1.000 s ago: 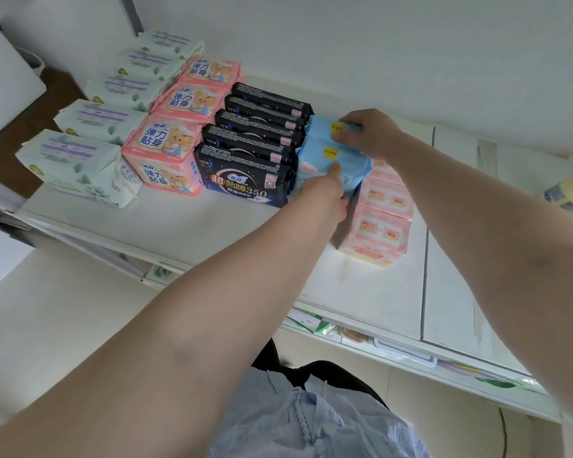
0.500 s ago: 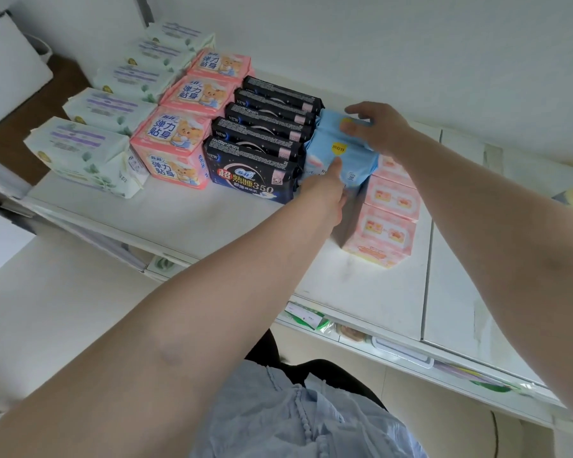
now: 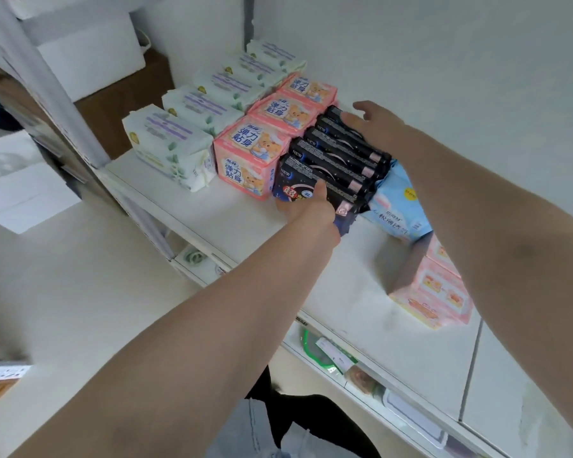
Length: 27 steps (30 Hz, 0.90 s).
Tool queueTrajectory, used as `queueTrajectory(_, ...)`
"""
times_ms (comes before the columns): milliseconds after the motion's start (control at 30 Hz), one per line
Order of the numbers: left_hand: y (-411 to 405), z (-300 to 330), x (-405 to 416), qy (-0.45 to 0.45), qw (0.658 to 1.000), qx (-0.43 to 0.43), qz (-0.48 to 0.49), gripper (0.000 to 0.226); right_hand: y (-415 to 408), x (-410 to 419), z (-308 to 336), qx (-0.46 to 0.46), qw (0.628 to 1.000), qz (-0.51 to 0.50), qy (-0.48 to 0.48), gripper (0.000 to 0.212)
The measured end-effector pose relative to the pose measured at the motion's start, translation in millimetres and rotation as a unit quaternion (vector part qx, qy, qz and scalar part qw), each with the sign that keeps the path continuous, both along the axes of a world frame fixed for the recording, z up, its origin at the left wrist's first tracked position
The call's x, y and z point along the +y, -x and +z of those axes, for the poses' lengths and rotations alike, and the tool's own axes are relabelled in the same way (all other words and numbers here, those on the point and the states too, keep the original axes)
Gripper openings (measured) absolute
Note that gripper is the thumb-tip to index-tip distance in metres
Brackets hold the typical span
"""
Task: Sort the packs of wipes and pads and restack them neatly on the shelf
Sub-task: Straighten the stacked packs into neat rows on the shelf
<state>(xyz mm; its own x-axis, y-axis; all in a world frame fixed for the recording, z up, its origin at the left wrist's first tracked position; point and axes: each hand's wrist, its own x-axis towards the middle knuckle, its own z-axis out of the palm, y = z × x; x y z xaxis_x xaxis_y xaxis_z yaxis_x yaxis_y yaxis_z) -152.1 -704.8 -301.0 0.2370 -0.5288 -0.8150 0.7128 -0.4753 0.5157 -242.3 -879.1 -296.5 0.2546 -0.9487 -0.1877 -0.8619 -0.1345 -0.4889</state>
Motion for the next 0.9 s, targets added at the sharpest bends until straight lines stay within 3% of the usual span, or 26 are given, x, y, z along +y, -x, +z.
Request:
queueTrajectory(67, 0, -9, -6, 0.006, 0.999, 0.038, 0.008, 0.020, -5, -8, -9, 0.038, 0.999, 0.019, -0.012, 0.056)
queueTrajectory(233, 2, -28, -15, 0.048, 0.998, 0.037, 0.034, 0.029, -1, -14, -8, 0.037, 0.999, 0.020, 0.004, 0.038)
queueTrajectory(433, 6, -32, -13, 0.093, 0.994, 0.044, 0.047, 0.064, 5, -17, -15, 0.071, 0.996, 0.038, -0.038, 0.052)
queueTrajectory(667, 9, -38, -22, 0.050, 0.998, 0.008, 0.049, 0.073, 2, -17, -11, 0.065, 0.996, 0.042, -0.046, 0.056)
queueTrajectory(800, 4, -35, -29, 0.010, 0.999, 0.019, 0.045, 0.063, -1, -18, -10, 0.061, 0.996, 0.034, -0.047, 0.055)
queueTrajectory(900, 4, -36, -30, -0.003, 1.000, -0.019, 0.013, 0.082, -1, -17, -10, 0.051, 0.997, 0.026, -0.045, 0.057)
